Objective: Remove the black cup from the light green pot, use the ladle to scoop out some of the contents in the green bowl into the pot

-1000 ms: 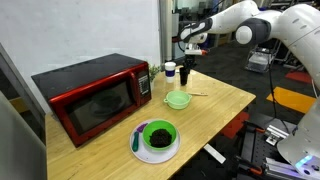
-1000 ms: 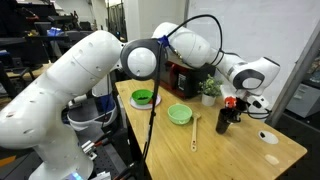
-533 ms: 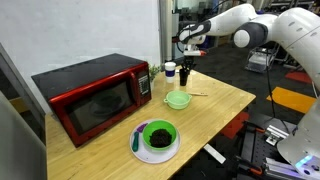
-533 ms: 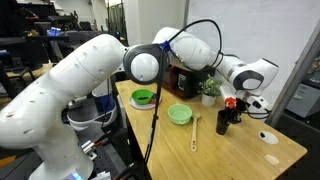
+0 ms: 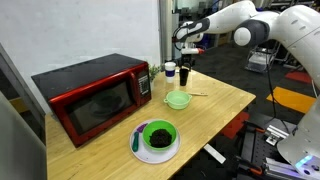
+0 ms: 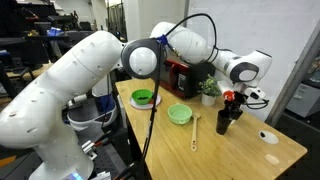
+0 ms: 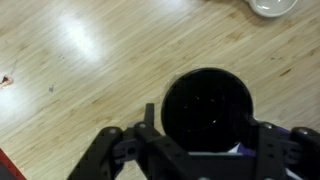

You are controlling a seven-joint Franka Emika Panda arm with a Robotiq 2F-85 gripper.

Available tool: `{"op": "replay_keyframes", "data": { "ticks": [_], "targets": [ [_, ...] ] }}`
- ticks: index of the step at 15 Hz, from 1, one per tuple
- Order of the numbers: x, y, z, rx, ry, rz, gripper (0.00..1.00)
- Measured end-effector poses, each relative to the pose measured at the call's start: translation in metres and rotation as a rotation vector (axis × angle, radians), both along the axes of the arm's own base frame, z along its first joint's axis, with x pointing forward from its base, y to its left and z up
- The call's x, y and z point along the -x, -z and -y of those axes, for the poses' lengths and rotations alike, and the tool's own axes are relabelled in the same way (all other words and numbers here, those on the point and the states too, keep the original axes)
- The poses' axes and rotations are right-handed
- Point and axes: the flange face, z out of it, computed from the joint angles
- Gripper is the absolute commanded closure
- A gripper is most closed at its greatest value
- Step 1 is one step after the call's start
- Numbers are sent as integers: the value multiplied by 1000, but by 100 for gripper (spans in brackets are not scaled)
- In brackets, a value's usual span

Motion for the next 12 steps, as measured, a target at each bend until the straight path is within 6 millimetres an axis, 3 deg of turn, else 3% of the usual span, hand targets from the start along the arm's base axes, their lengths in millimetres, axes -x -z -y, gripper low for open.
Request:
{"op": "replay_keyframes", "data": {
  "ticks": [8,12],
  "targets": [
    [8,-73,-72,159,-142,21,0],
    [30,-86,-114,228,-328,-37,0]
  ]
}}
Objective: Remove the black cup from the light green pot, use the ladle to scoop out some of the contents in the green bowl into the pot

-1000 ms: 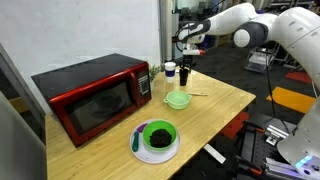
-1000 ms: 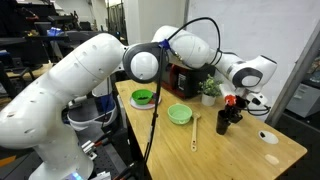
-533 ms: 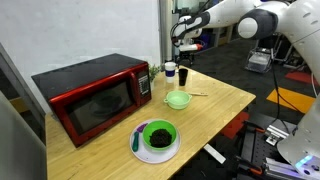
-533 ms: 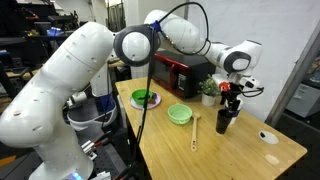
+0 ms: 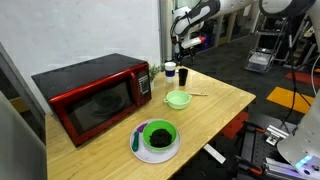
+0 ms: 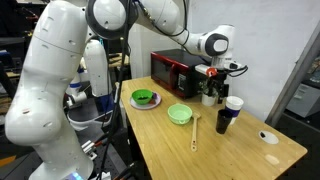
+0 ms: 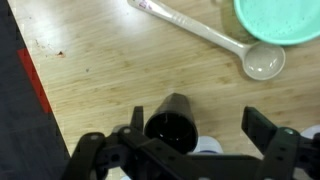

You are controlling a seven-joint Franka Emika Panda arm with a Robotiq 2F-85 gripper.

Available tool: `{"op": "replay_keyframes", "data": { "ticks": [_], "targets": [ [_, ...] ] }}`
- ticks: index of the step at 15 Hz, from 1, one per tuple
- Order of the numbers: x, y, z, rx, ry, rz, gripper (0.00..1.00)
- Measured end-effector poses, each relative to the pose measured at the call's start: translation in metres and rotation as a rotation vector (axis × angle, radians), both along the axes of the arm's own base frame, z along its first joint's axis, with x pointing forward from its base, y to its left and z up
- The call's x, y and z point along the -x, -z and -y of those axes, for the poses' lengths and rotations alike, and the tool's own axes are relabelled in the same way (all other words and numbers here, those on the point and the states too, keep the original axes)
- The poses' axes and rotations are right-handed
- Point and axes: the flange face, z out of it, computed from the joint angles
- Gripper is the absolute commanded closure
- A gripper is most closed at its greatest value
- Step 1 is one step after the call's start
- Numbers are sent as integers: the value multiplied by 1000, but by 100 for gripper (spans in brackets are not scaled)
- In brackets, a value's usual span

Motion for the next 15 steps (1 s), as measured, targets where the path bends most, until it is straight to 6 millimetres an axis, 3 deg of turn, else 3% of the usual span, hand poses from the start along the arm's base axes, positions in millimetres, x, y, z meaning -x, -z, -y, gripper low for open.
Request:
{"op": "replay_keyframes", "data": {
  "ticks": [4,7,11,15],
  "targets": [
    [40,24,-43,-1,-187,-135,0],
    [78,47,-59,-1,-323,-249,0],
    [113,59,-51,6,-521,-369,0],
    [125,53,-23,30,-729,-452,0]
  ]
}}
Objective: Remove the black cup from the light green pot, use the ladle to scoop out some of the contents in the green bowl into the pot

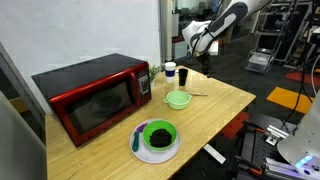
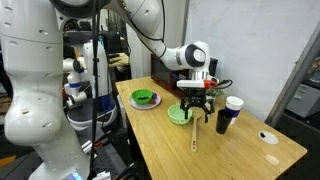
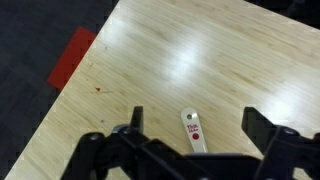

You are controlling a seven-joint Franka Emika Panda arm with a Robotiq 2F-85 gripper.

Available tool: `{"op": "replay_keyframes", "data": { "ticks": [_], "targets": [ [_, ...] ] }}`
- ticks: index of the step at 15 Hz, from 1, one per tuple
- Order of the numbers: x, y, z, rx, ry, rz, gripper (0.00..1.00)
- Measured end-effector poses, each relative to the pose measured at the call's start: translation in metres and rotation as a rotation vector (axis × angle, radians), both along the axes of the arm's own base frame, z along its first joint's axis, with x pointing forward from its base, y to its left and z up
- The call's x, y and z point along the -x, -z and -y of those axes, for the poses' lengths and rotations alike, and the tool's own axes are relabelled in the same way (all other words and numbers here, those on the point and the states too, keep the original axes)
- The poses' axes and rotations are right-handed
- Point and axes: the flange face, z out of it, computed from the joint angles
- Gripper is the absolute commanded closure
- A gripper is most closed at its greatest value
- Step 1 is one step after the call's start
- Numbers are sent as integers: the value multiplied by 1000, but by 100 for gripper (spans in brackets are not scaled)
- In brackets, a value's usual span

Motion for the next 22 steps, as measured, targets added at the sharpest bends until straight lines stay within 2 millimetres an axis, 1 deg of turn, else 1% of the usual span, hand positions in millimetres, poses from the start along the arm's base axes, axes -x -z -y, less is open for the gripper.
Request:
{"op": "replay_keyframes", "data": {
  "ticks": [2,4,12,14,17,19,22],
  "targets": [
    [0,-2,10,-23,-100,-23,0],
    [0,-3,15,-60,-178,-35,0],
    [-2,-1,12,-80,-237,-49,0],
    [-6,4,8,-96,-289,-42,0],
    [-11,18,4,-131,-384,-18,0],
    [-13,28,6,-165,-444,22,0],
    [-9,40,13,-258,-496,107,0]
  ]
}}
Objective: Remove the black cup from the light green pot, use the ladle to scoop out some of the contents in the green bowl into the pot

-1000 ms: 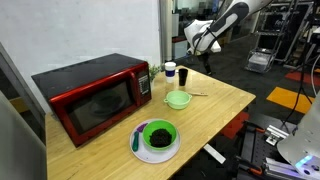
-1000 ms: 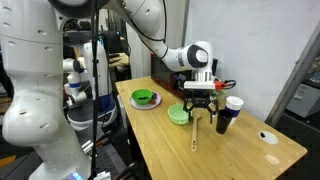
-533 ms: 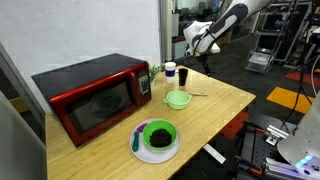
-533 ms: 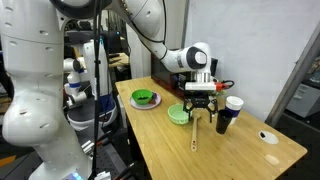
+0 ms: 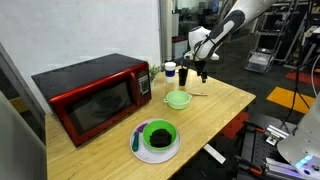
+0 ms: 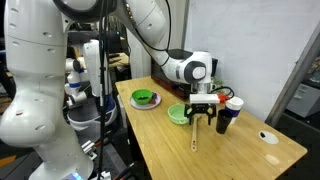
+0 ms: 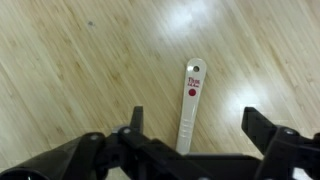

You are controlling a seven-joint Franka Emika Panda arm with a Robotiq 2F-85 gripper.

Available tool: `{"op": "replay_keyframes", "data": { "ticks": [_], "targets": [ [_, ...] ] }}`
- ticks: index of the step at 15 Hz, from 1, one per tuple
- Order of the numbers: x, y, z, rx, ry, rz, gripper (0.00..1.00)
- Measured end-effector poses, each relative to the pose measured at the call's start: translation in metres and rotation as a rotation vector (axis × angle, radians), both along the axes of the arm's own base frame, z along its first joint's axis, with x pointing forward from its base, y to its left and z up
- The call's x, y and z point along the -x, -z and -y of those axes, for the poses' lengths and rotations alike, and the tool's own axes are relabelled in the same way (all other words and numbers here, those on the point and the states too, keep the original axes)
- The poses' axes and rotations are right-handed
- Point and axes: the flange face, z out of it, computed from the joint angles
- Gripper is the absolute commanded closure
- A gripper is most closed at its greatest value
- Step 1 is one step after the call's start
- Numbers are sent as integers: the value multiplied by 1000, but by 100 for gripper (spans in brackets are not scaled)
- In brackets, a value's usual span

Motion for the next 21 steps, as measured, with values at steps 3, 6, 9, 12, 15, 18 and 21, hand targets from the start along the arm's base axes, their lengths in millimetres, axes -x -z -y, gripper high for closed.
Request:
{"op": "replay_keyframes", "data": {
  "ticks": [3,6,9,12,15,18,21],
  "targets": [
    [6,8,4,-100,-34,49,0],
    [10,14,4,-169,-64,66,0],
    [8,15,4,-227,-91,107,0],
    [7,19,9,-281,-102,145,0],
    [5,22,14,-321,-101,168,0],
    [0,28,15,-352,-89,194,0],
    [-7,36,15,-369,-74,208,0]
  ]
}}
